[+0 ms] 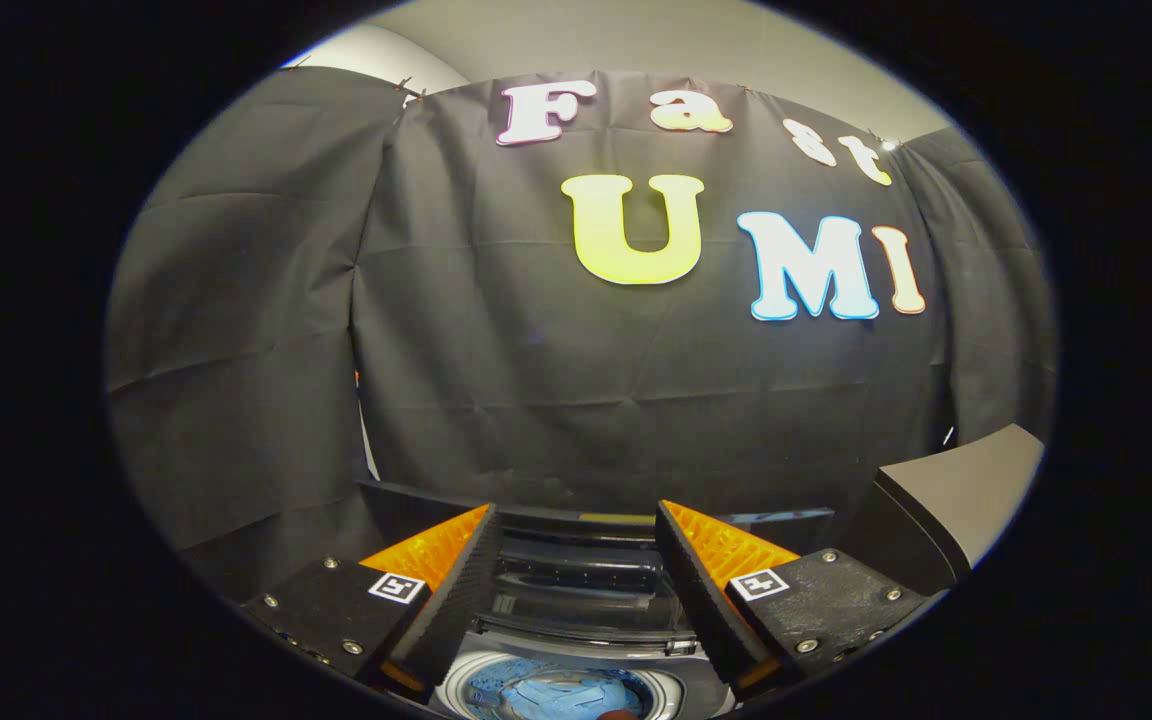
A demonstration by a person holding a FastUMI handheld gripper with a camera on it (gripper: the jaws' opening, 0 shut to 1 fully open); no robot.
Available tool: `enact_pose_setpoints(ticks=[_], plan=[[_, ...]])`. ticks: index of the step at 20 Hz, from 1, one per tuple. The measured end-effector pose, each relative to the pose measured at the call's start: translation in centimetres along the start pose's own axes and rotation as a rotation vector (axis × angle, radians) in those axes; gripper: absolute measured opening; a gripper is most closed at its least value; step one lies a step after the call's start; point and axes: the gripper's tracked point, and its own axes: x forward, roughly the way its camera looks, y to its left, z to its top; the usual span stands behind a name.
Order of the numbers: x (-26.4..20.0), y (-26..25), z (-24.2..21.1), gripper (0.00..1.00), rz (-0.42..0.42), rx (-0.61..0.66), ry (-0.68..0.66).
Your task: Put the clothes into the washing machine and then close the washing machine lid.
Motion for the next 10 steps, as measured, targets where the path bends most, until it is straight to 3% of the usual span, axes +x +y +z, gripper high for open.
enact_pose_setpoints(ticks=[10], plan=[[5.2,-0.3,1.7,0.95,-0.042,0.018,0.025]])
